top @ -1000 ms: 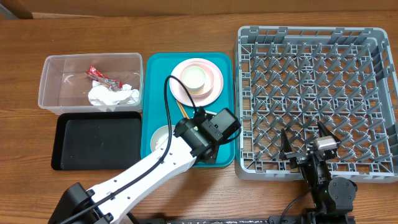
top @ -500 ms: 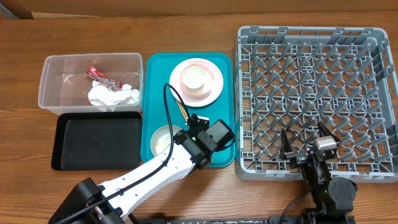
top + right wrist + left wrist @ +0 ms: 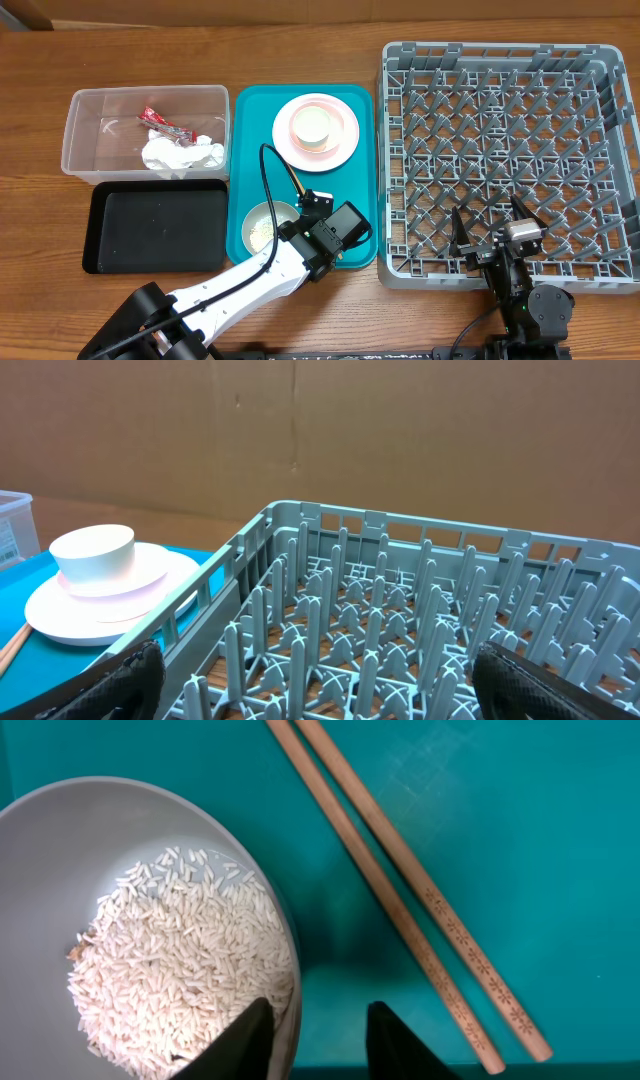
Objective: Sort waste into correct bins and load items into the dishwasher
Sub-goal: 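Reach the left gripper to the white rice bowl and grip its rim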
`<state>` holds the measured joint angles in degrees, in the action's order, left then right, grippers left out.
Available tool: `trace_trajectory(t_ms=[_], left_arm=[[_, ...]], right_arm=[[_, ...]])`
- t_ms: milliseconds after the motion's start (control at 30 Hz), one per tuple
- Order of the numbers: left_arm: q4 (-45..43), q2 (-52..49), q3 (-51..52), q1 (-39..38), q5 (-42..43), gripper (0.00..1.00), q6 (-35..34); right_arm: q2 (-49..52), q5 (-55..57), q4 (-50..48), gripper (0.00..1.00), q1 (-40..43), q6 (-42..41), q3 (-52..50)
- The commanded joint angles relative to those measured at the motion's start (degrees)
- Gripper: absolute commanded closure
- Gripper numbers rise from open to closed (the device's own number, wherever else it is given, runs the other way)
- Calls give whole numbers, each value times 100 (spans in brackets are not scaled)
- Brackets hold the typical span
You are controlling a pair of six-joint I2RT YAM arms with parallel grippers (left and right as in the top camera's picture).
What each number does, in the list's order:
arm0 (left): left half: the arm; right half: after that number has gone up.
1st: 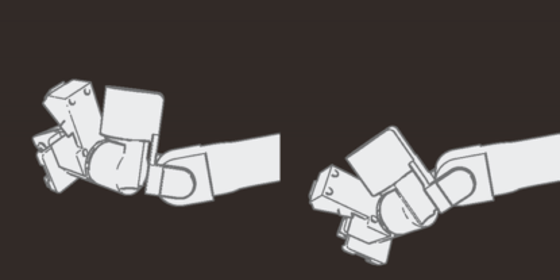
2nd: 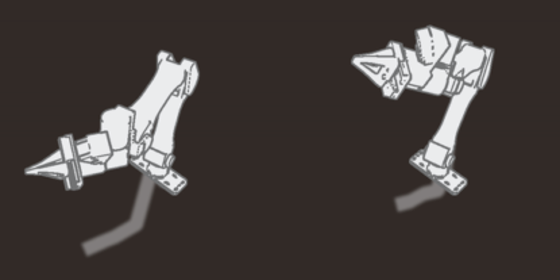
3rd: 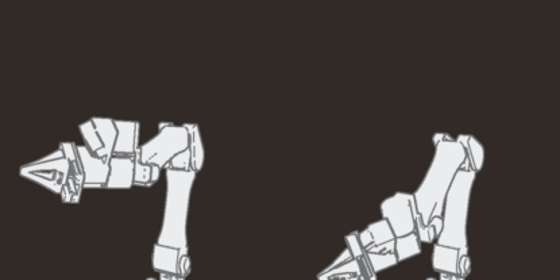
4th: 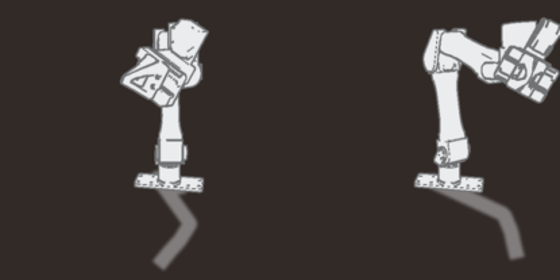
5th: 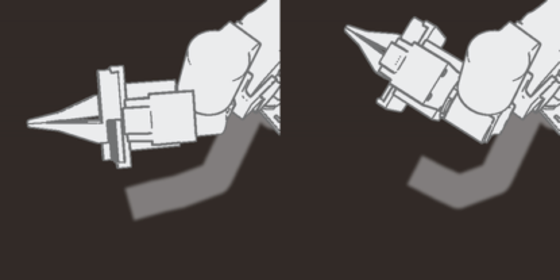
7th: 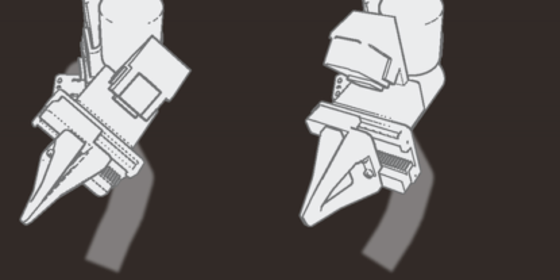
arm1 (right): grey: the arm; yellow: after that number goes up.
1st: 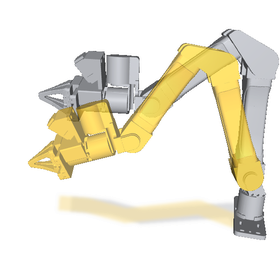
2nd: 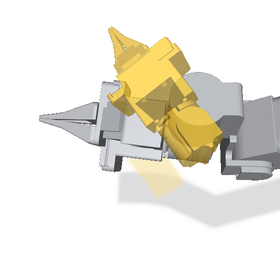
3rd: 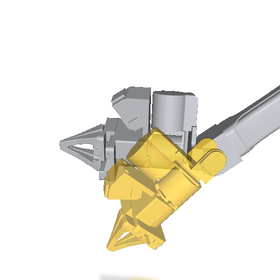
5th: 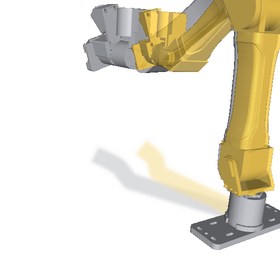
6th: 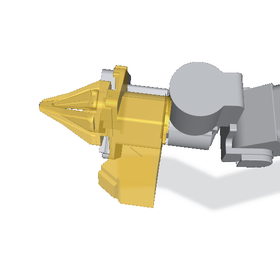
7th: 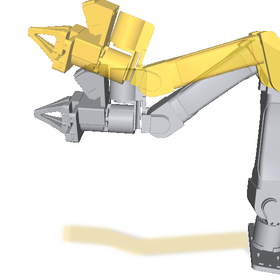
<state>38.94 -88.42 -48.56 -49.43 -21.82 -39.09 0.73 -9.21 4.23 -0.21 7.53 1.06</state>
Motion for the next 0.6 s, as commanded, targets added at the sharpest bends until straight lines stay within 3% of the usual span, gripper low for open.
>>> trace_trajectory(t_ms=[0, 567], left_arm=[[-33, -35, 57, 2, -264, 72, -122], [-251, -39, 57, 35, -498, 79, -122]], right_arm=[[-57, -28, -28, 0, -44, 0, -61], [-57, -28, -26, 0, -44, 0, -61]])
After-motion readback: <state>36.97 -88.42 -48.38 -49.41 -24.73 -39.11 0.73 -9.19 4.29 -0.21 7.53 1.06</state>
